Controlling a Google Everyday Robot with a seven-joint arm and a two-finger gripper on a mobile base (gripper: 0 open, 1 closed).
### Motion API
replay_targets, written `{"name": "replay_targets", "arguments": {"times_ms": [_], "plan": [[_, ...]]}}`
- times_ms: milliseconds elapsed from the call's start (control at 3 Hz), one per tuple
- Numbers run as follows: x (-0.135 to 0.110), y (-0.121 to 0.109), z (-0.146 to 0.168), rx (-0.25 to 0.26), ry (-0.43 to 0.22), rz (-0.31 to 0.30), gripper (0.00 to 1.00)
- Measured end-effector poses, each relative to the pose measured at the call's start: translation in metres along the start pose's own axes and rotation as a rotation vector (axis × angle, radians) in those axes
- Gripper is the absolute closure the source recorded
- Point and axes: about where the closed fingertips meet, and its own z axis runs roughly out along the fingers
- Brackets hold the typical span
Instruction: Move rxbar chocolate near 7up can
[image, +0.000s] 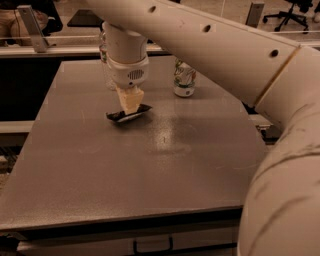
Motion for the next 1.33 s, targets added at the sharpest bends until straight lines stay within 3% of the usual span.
{"name": "replay_targets", "arguments": {"times_ms": [667, 1000, 1333], "plan": [[0.098, -0.02, -0.021, 0.066, 0.079, 0.194, 1.0], [0.124, -0.021, -0.022, 0.072, 0.101, 0.248, 0.83], [0.131, -0.022, -0.019, 0.075, 0.1, 0.264, 0.6]]}}
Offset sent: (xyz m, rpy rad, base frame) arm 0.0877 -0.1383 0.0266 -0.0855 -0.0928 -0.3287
